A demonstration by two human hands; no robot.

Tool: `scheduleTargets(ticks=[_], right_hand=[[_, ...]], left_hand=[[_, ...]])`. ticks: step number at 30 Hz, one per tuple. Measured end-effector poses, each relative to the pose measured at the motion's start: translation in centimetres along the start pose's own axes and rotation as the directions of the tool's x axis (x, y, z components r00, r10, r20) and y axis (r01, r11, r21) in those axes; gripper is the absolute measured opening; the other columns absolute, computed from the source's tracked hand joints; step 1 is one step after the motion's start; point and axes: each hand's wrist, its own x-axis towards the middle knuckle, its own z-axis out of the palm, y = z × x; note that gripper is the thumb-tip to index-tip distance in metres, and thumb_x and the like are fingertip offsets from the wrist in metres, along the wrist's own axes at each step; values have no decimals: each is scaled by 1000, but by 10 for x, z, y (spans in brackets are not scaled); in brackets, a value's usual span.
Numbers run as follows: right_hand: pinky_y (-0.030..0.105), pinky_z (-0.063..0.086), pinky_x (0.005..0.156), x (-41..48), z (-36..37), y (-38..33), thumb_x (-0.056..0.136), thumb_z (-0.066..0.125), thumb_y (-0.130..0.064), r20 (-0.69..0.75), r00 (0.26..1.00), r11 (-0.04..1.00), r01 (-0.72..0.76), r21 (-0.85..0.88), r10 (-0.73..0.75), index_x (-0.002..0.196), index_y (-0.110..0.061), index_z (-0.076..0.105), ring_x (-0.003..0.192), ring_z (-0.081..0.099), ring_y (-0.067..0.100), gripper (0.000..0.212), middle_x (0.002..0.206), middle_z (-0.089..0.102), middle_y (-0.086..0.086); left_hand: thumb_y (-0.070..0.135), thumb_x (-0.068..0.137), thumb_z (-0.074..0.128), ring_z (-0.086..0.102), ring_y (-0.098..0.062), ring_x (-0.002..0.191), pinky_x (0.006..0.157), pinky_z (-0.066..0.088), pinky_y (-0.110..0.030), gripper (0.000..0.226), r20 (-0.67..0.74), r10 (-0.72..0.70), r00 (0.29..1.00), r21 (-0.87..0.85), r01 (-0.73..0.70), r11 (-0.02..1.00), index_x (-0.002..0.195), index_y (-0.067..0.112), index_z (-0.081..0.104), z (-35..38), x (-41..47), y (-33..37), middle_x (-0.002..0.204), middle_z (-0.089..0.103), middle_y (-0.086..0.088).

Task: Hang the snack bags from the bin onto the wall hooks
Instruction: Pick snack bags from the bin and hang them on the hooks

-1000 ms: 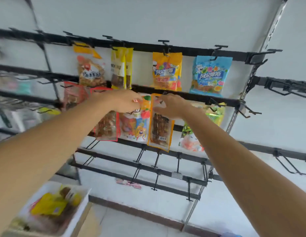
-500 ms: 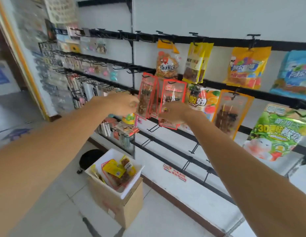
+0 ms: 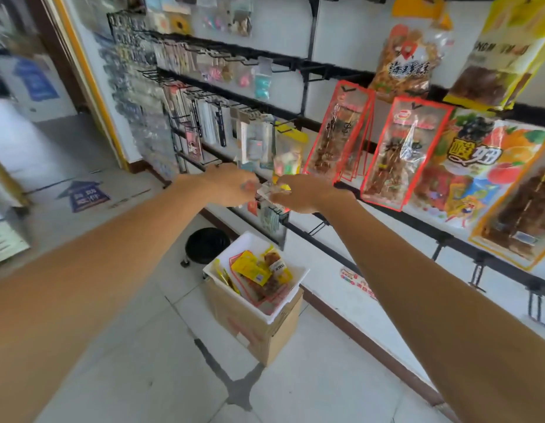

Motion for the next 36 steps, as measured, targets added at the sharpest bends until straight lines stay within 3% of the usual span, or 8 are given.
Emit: scheduleTargets(ticks=[9,13,17,20,23,26,30,36], right_hand=[[39,37,106,103,89,24,97,44,-53,165,986,998,-26,51,18,146,-16,38,133,42,31,61,149,41,11],[40,35,109,161,138,50,97,42,-56,288,958,996,-37,75,14,149,-19,33,138,38,28,64,154,36,6],[39,34,111,214,175,74,98,41,-55,405,914,992,-42,119,-10,149,-20,33,137,39,26,62,154,34,5],[40,40,105,253,204,91,97,42,-55,447,895,986,-72,149,-2,146,-19,38,128,49,26,61,147,45,5],[37,39,105,284,245,102,96,42,-57,508,861,985,-88,150,0,148,-22,34,133,44,26,64,150,42,3],[33,40,92,315,295,112,97,44,-54,557,831,989,-80,126,-4,147,-21,36,129,46,27,61,147,45,7],[43,40,104,355,372,118,94,47,-54,592,806,994,-76,81,14,146,-23,36,131,44,31,62,148,44,6],[41,43,99,403,476,121,89,59,-49,499,862,981,-164,104,91,146,-21,37,132,43,32,67,146,44,10]], left_hand=[[32,103,43,37,-24,140,112,33,-37,49,191,-13,982,-121,36,992,150,24,34,92,94,-68,156,34,-2],[30,102,44,45,-24,131,95,38,-27,46,266,-66,962,-155,110,982,147,24,39,134,139,-96,149,44,0],[33,100,45,43,-24,134,108,34,-36,47,367,-119,923,-154,186,970,146,29,41,179,181,-121,149,45,0],[32,97,47,51,-24,126,99,39,-33,46,396,-137,908,-209,234,950,143,29,45,218,208,-137,144,50,-2],[29,98,48,52,-25,124,99,41,-33,46,438,-119,891,-259,252,932,143,26,45,258,230,-149,144,50,-5],[27,98,47,54,-25,121,93,41,-31,45,462,-113,880,-301,275,913,143,25,46,299,258,-169,141,52,-5],[23,97,50,53,-26,122,96,42,-33,45,462,-86,883,-321,257,911,142,21,47,360,299,-209,139,53,-9],[25,99,47,42,-26,130,103,38,-39,46,480,55,875,-312,112,943,145,21,42,449,346,-229,143,44,-9]])
